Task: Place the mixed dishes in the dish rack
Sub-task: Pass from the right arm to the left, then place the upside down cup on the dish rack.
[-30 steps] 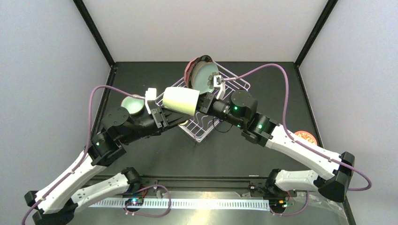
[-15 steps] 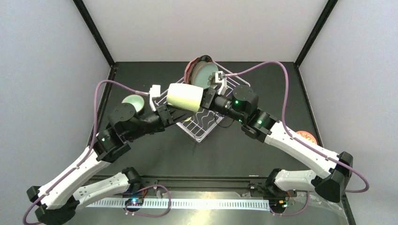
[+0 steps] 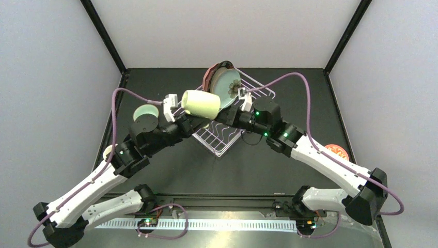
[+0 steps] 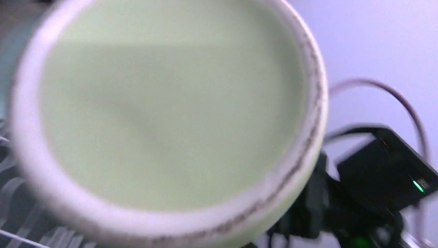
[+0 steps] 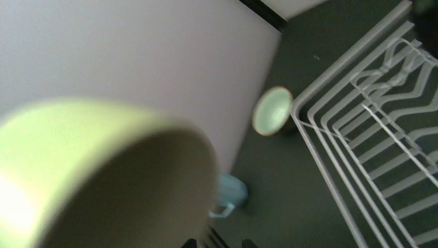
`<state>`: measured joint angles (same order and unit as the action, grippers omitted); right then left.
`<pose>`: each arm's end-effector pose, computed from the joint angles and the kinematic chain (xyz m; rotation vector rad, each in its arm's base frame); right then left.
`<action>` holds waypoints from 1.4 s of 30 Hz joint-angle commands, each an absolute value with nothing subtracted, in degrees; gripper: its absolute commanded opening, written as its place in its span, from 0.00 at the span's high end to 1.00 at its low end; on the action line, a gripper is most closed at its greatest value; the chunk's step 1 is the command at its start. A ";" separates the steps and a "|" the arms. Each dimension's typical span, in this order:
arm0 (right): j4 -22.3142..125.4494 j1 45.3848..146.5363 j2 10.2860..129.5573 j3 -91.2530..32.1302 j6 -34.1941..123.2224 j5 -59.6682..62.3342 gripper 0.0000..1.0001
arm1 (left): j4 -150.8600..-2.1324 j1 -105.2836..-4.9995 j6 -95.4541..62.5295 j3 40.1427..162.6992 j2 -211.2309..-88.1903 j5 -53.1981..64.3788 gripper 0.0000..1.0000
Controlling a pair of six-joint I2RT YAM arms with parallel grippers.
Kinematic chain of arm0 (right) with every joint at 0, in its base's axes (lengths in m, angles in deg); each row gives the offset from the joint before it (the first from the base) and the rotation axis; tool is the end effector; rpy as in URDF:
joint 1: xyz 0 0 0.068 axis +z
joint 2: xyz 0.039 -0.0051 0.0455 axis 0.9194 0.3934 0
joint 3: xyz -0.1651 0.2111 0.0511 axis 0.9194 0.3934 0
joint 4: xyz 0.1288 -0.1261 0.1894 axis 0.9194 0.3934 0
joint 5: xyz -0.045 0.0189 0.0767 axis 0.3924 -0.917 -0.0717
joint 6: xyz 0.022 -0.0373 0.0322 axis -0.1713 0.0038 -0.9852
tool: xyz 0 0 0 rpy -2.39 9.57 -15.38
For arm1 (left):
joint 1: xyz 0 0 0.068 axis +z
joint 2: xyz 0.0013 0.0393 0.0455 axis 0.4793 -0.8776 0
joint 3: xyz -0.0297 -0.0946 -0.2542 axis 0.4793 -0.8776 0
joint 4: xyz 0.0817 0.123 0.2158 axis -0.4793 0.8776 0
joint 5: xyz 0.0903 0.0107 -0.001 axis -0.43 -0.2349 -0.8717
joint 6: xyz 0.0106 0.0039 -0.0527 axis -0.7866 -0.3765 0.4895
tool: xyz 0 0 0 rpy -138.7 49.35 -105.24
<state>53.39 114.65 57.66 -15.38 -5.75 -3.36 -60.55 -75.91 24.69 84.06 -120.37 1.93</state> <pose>0.1841 0.2144 0.3692 -0.0197 2.0016 1.4624 0.1193 -0.1334 0.3904 -0.0202 1.8568 -1.3483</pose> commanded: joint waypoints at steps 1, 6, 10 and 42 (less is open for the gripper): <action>66.86 113.97 56.91 -12.34 -2.09 -5.64 0.51 | -70.39 -74.61 18.99 83.48 -117.57 -12.53 0.99; 66.99 113.34 56.29 -11.45 -1.77 -6.17 0.48 | -72.76 -74.61 20.46 81.48 -116.02 -15.35 0.99; 67.12 112.60 55.62 -10.67 -1.66 -6.44 0.48 | -72.32 -74.61 20.45 81.69 -116.40 -15.98 0.99; 94.72 110.25 51.66 -20.52 15.65 9.87 0.49 | -31.51 -74.97 54.24 114.44 -167.61 -60.39 0.99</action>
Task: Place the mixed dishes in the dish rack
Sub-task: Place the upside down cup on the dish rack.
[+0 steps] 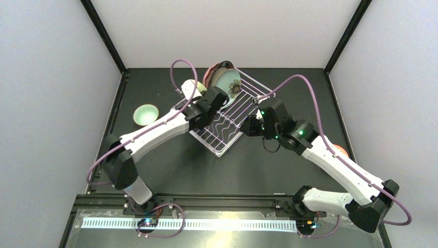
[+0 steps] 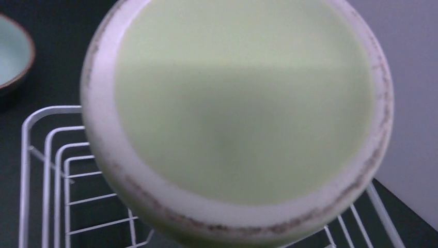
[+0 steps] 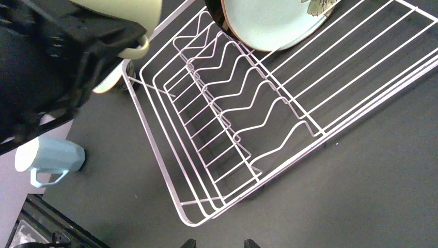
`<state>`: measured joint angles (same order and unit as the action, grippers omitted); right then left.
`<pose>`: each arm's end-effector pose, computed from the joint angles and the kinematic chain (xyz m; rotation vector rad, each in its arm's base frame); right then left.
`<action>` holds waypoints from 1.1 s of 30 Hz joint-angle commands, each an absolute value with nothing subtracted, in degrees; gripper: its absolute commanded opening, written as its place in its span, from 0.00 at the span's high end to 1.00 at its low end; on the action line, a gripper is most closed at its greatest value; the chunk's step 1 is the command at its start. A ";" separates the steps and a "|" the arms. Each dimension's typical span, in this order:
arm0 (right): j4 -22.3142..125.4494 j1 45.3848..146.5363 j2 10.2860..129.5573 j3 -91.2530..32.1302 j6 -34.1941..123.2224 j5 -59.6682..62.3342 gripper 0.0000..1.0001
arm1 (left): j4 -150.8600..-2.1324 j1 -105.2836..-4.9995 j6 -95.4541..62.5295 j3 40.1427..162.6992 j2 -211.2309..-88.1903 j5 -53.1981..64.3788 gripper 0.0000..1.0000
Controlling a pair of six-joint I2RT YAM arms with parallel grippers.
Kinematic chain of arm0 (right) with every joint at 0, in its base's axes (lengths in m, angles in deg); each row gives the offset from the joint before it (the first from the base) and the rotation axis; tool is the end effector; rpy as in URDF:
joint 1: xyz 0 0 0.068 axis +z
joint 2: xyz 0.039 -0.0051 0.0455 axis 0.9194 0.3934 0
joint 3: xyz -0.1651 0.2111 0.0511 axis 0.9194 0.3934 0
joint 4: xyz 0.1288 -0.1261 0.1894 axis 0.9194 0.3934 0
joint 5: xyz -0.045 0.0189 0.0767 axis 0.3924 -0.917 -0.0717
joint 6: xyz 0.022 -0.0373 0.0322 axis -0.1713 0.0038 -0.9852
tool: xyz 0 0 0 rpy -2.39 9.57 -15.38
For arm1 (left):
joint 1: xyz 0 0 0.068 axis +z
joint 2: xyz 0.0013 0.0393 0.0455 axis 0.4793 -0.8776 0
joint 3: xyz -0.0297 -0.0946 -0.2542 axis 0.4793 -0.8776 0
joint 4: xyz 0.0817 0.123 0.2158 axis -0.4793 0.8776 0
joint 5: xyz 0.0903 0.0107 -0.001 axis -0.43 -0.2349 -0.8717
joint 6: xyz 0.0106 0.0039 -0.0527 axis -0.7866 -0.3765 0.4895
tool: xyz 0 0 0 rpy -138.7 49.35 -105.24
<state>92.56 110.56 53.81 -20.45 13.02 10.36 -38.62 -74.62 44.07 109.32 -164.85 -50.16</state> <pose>0.1708 0.1622 0.3488 -0.0987 2.3734 0.7046 0.2566 -0.2278 0.3211 -0.8192 1.9225 -0.2429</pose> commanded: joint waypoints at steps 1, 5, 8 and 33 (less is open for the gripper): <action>94.82 110.25 51.50 -20.24 15.85 9.43 0.49 | -29.66 -75.15 56.50 115.22 -168.69 -61.41 0.99; 94.96 110.25 51.21 -19.52 17.09 7.26 0.49 | -21.83 -75.57 65.14 118.15 -172.84 -64.43 0.99; 95.24 110.25 51.27 -19.28 18.09 6.36 0.49 | -16.07 -75.58 69.63 120.81 -176.23 -65.22 0.99; 93.99 110.25 52.65 -18.00 21.97 4.25 0.49 | -11.43 -75.84 73.76 114.95 -181.67 -68.46 0.99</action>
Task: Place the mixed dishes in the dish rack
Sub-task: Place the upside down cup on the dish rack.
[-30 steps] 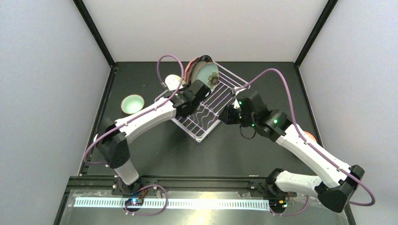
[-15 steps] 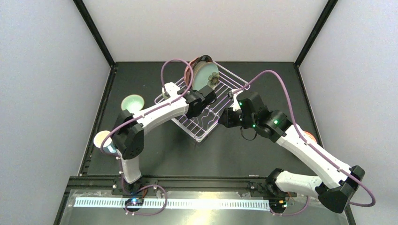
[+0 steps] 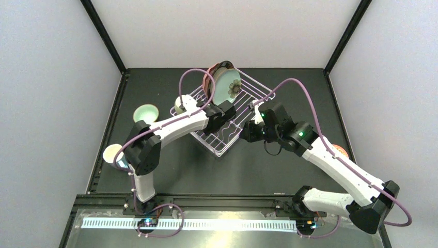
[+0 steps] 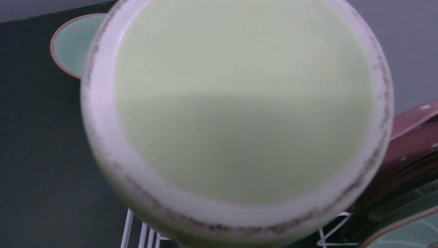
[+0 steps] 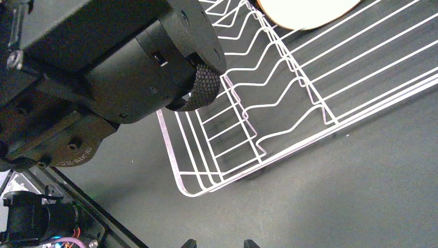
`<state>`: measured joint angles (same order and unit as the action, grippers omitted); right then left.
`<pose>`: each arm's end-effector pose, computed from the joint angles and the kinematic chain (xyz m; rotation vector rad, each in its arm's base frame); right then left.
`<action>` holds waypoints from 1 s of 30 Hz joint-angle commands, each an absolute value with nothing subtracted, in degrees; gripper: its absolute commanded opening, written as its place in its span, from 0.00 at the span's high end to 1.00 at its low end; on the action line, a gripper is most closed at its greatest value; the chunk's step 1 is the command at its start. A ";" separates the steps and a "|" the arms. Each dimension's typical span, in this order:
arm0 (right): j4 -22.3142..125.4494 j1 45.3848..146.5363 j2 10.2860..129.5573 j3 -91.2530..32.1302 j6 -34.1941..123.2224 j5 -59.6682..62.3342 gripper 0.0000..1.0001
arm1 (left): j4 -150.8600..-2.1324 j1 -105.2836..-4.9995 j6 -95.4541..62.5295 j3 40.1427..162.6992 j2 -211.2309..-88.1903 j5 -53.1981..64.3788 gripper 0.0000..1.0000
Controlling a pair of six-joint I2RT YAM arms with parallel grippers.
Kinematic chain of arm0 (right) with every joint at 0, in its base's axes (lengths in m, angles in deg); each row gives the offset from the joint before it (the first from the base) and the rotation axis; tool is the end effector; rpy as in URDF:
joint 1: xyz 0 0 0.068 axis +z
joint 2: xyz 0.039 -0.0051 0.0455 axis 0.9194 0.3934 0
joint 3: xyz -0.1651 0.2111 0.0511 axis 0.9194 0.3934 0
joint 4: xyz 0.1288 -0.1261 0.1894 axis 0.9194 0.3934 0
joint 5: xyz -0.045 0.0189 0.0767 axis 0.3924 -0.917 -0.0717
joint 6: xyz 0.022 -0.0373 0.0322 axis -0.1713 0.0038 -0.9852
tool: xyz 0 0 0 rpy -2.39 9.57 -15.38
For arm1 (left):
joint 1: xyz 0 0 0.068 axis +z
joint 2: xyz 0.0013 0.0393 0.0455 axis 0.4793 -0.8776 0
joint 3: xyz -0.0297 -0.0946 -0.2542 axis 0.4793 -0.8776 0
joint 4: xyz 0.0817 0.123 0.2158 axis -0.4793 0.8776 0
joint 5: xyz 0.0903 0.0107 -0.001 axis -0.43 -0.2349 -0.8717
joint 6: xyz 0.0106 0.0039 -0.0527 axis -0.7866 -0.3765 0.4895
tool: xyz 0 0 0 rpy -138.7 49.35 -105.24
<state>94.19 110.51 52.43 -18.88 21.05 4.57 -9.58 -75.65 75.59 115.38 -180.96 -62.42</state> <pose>0.1628 0.1592 0.3426 -0.3230 2.3950 0.7235 0.2636 -0.2377 0.2450 -1.0411 1.8291 0.2235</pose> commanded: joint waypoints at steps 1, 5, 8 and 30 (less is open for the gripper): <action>94.06 110.25 52.58 -18.00 22.02 4.42 0.49 | -12.30 -75.77 73.15 114.56 -181.70 -68.34 0.99; 94.02 110.25 52.16 -18.00 22.02 5.27 0.49 | -16.19 -75.36 70.23 112.65 -181.41 -66.93 0.99; 94.16 110.25 51.95 -18.09 22.15 5.98 0.49 | -18.09 -75.16 68.86 111.93 -181.60 -66.37 0.99; 92.95 110.25 52.39 -16.71 22.11 6.63 0.49 | -25.59 -73.22 64.01 104.55 -181.02 -59.71 0.99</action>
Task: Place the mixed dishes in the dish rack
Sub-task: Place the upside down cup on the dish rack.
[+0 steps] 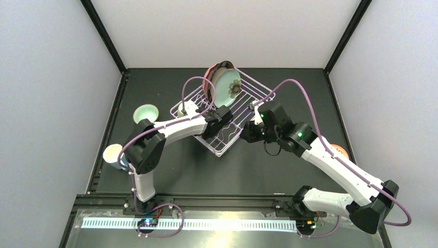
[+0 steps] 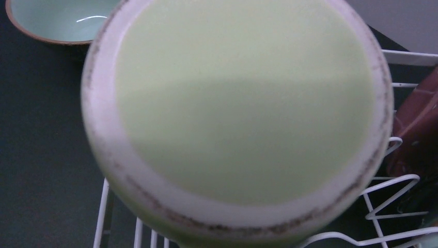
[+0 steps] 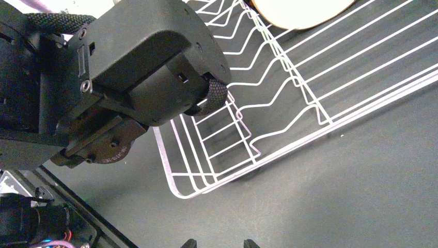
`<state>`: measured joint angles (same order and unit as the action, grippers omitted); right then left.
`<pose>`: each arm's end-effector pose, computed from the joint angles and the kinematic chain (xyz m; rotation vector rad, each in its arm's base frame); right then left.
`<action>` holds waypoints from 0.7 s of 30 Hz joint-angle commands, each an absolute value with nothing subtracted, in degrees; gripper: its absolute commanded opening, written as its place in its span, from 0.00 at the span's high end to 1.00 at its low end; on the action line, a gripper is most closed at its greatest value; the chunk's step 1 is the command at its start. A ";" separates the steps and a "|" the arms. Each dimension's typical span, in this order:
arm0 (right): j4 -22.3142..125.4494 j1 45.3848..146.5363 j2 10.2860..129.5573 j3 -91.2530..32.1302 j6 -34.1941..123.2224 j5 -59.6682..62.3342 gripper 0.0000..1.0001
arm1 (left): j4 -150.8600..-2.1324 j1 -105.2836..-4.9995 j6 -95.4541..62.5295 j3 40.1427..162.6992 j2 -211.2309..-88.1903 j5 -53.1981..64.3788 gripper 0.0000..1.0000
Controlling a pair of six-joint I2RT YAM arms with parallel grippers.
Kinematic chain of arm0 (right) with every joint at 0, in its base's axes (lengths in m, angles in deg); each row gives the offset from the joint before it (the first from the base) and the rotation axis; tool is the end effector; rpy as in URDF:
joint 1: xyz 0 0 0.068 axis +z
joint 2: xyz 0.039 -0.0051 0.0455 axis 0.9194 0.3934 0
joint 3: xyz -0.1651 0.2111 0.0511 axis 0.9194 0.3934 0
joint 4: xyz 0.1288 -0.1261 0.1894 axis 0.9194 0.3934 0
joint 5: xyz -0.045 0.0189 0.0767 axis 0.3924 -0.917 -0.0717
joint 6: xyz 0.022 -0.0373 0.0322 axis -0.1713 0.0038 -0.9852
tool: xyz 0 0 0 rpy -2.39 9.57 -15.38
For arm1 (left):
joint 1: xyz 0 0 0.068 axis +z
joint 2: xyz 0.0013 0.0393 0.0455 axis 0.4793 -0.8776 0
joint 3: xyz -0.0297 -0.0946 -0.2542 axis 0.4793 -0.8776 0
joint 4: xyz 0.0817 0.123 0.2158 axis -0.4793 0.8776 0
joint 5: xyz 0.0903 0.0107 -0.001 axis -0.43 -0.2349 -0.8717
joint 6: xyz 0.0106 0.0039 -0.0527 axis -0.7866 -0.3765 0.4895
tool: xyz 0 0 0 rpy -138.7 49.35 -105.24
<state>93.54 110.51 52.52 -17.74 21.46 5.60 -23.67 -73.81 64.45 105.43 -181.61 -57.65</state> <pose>0.1640 0.1594 0.3367 -0.3219 2.3985 0.6954 0.2693 -0.2296 0.1967 -0.9513 1.9695 0.2656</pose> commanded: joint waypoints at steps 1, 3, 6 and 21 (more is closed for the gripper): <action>92.84 110.25 52.40 -16.56 22.07 6.56 0.49 | -26.05 -73.14 63.80 104.04 -180.87 -59.45 0.99; 92.60 110.25 52.39 -16.42 21.95 6.43 0.49 | -27.22 -72.99 63.03 103.03 -180.58 -58.98 0.99; 92.43 110.25 52.51 -16.33 21.89 6.43 0.49 | -28.91 -72.66 61.53 102.09 -180.39 -58.15 0.99; 91.75 110.25 52.60 -15.56 21.37 6.35 0.49 | -40.73 -69.12 52.30 98.32 -180.57 -52.34 0.99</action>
